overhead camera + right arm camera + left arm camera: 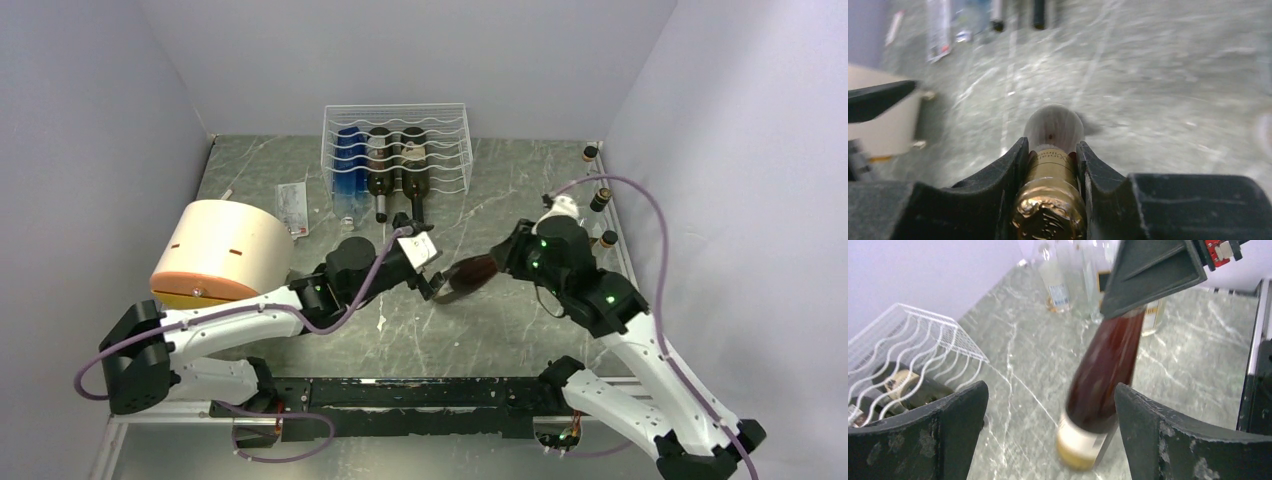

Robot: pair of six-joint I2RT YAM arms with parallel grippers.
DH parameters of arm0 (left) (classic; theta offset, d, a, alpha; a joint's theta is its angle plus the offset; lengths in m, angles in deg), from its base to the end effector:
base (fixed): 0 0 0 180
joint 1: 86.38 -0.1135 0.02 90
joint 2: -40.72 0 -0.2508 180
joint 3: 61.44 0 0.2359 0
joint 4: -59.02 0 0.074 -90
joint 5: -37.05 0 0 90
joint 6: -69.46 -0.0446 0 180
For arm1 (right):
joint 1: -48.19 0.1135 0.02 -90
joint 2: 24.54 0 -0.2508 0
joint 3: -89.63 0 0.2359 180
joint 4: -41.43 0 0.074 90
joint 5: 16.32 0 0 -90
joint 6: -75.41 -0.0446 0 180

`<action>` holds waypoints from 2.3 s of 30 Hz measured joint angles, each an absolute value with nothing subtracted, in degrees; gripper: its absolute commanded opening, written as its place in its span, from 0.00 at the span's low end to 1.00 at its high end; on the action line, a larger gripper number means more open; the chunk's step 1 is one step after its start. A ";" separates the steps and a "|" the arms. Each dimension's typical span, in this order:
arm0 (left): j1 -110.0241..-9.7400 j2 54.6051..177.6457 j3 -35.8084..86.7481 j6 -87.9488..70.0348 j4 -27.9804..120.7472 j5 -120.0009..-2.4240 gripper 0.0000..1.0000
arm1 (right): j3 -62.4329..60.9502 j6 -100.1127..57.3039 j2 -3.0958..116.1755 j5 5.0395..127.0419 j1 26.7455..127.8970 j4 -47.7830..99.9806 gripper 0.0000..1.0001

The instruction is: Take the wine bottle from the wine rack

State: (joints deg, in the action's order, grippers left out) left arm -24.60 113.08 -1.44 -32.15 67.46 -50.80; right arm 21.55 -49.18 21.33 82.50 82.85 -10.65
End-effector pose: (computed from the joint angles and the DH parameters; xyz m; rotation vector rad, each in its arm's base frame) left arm 0.1399 -0.2571 0.2939 0.9789 1.3628 -0.6357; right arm 0.1406 0.0889 0.3239 0.0940 2.1347 0.5666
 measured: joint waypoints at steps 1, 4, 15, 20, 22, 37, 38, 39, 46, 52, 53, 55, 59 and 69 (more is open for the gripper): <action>-24.62 111.85 -1.44 -32.11 68.14 -50.73 1.00 | 19.63 -49.09 20.74 85.98 82.76 -14.28 0.00; -24.60 109.38 -1.55 -32.11 69.67 -50.27 1.00 | 14.60 -48.92 19.40 95.64 82.52 -24.66 0.00; -24.60 106.15 -2.56 -32.20 71.17 -40.96 1.00 | 5.70 -55.21 18.88 115.83 82.04 -52.11 0.00; -24.60 105.12 -2.84 -32.24 71.26 -37.66 1.00 | 4.92 -60.11 18.92 120.42 82.06 -56.79 0.00; -24.60 104.86 -2.84 -32.28 71.31 -36.66 1.00 | 4.94 -61.75 18.46 122.19 82.06 -57.51 0.00; -25.37 104.68 -2.71 -32.31 70.37 -29.20 0.99 | 11.19 -63.43 17.72 132.27 82.06 -51.13 0.19; -25.65 104.71 -2.60 -32.15 70.06 -29.01 0.99 | 11.28 -63.28 17.57 132.07 82.06 -50.78 0.27; -26.20 104.71 -2.38 -31.83 69.60 -28.83 0.99 | 11.28 -63.19 17.41 131.83 82.06 -50.62 0.33; -29.85 104.71 -2.12 -29.79 68.22 -28.46 0.99 | 9.70 -61.70 15.71 132.99 82.17 -47.78 0.72; -31.20 104.71 -2.10 -29.07 68.01 -27.89 0.99 | 5.46 -59.04 14.27 134.78 82.17 -45.90 0.91; -31.31 104.68 -2.10 -29.03 68.01 -27.80 0.99 | 4.70 -57.79 14.29 134.72 82.17 -45.44 0.93; -31.60 104.64 -2.10 -29.03 68.01 -27.56 0.99 | 3.08 -53.90 14.33 133.80 82.17 -43.37 0.96; -32.69 104.09 -2.10 -28.79 67.96 -27.32 0.99 | -0.44 -42.67 14.51 127.79 82.17 -36.33 1.00; -39.84 101.16 -2.08 -27.13 67.61 -26.17 0.99 | -6.21 -23.04 28.58 96.29 82.17 -15.39 1.00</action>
